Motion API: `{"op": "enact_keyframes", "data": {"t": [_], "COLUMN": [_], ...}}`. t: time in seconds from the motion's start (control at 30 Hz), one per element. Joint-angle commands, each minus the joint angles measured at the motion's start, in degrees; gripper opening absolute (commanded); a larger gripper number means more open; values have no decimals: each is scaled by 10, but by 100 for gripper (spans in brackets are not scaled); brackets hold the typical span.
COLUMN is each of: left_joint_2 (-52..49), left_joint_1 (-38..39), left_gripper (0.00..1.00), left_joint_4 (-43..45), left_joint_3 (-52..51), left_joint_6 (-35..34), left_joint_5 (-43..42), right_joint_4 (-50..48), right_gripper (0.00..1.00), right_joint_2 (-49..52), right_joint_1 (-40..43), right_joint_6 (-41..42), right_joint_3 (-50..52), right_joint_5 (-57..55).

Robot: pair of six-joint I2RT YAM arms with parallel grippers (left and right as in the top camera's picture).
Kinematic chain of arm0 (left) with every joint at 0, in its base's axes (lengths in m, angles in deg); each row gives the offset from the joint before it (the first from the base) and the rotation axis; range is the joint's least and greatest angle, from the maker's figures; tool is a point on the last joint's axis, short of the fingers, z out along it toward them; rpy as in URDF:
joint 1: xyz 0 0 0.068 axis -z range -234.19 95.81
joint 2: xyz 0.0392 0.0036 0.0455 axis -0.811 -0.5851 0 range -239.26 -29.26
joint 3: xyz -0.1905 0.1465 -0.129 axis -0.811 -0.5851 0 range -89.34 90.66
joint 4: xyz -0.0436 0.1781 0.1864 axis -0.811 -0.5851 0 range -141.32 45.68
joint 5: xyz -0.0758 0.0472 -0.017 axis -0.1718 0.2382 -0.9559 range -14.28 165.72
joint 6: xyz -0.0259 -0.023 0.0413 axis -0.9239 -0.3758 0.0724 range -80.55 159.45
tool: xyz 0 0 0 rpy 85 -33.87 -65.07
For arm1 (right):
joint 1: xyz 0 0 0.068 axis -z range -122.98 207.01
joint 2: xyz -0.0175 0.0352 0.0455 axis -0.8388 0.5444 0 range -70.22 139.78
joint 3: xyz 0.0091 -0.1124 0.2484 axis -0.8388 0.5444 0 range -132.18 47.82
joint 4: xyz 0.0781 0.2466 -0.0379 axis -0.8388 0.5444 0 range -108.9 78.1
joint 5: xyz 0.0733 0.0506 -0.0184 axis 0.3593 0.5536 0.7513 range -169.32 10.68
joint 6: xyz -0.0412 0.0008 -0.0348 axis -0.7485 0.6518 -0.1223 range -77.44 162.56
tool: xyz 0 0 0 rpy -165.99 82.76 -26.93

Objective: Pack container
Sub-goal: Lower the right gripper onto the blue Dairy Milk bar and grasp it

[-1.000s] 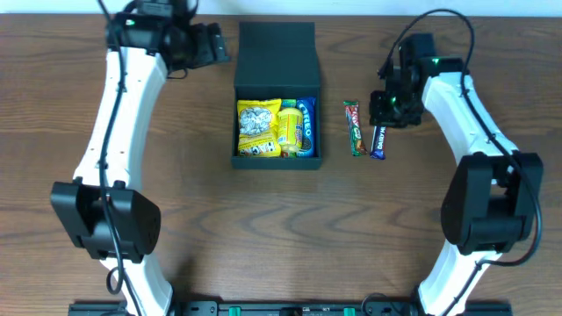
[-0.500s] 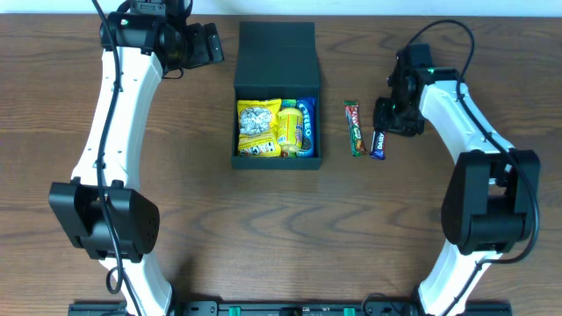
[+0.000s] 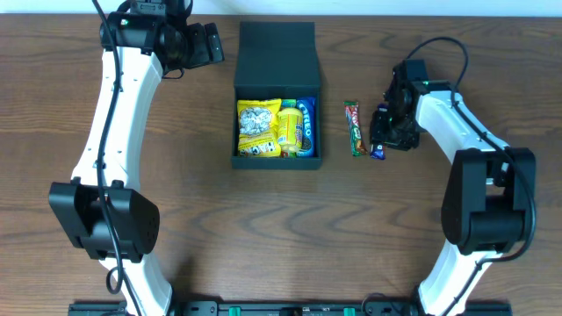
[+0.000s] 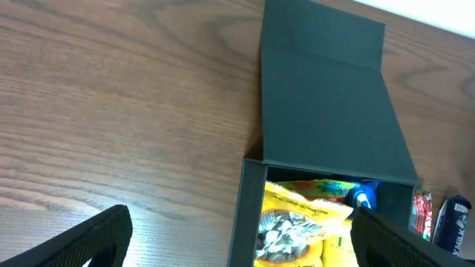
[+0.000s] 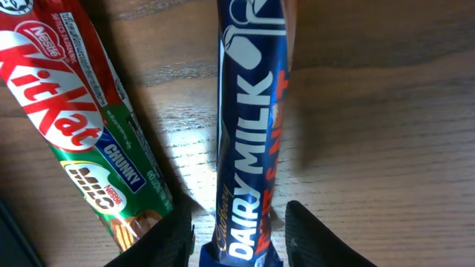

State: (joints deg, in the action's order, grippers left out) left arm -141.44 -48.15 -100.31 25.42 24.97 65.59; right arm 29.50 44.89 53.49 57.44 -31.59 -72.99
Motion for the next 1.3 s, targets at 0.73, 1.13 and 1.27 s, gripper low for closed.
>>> {"op": "enact_keyframes", "data": {"t": [0.73, 1.13, 1.27], "left_joint_2": [-3, -3, -3], "left_joint_1": [0, 0, 0], "left_gripper": [95, 95, 95], "left_joint_4": [7, 7, 5], "left_joint_3": [3, 3, 3], "left_joint_6": [12, 12, 12], "left_joint_5": [0, 0, 0], "right_joint_4": [-30, -34, -32], "right_gripper": [40, 40, 39], "right_joint_2": [4, 8, 19], "right_joint_1": [-14, -14, -14], "right_joint_6": [8, 9, 10], "right_joint_3": [24, 31, 31], "right_joint_5": [-20, -25, -24]}}
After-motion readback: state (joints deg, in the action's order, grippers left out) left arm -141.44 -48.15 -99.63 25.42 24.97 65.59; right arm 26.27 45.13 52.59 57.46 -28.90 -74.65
